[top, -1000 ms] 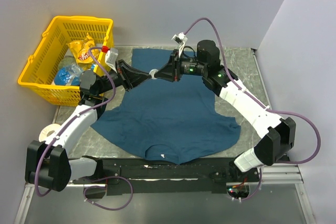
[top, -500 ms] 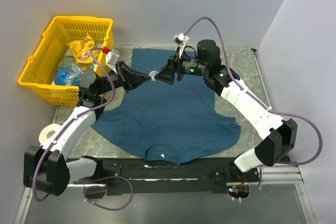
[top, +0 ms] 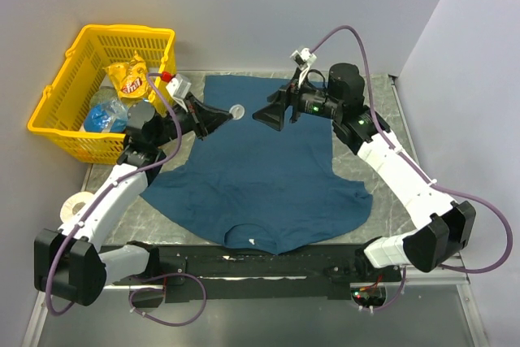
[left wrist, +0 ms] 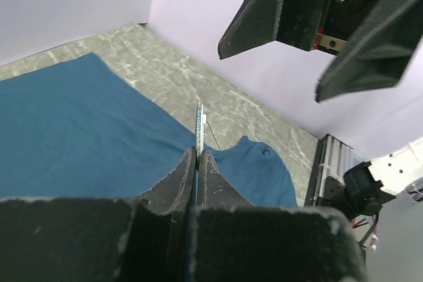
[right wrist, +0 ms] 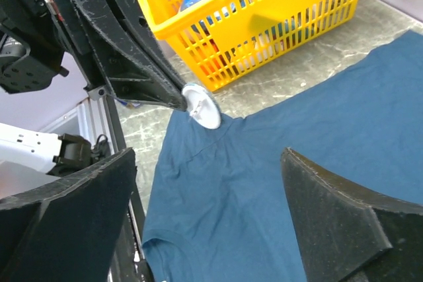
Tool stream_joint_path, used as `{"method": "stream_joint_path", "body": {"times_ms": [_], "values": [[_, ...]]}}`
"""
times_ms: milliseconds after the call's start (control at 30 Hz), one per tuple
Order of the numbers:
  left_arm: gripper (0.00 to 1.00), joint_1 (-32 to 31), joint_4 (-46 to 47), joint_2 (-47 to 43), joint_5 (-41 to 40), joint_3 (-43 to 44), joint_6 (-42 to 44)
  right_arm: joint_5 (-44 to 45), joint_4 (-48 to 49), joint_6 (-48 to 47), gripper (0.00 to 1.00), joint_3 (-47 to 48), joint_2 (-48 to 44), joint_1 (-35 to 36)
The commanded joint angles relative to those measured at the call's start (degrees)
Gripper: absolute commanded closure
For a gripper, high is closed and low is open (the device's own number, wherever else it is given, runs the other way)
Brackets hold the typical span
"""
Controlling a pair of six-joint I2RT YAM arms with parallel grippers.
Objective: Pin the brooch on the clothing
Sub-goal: Open the brooch.
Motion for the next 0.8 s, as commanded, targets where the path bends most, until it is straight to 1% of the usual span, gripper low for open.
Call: {"method": "stream_joint_path", "body": {"times_ms": [0,133,233,333,400,467,633,767], "values": [[0.99,-1.8,-3.6,-1.5,-4.7,3.2,4.4,-0.6,3.3,0.1,0.0,-0.9,-2.3,0.0],[0.99,-3.5,-6.5,-1.7,-9.8,4.2,6.6,0.2,2.3,-0.7,0.0,-0.3,-2.3,-0.1],[0.99,-5.7,-9.8,-1.4,-13.4,5.4,9.1,2.6,2.4,-1.1,0.0,-1.5,-3.5,-0.1],[0.99,-8.2,-12.9,-0.9,-18.6,6.5,11.4,6.0,3.3,-1.0,0.0,-3.7,-5.2,-0.2],[0.99,-10.5,-14.4,-0.7,-23.0,6.8,12.5,6.8,2.0,-1.4,0.0,-3.7,-5.1,-0.2],[0.99,-12.7,-16.2,-0.3,-25.5,7.1,14.4,6.7,1.0,-1.5,0.0,-3.4,-4.6,-0.2],[0.99,-13.5,-15.5,-0.9,-21.9,5.6,14.8,2.4,0.8,-3.4,0.01,-4.4,-3.4,-0.3],[0.99,-13.5,-11.8,-5.7,-20.6,2.6,14.7,-2.4,0.4,-4.6,0.05,-4.5,-2.8,-1.8]]}}
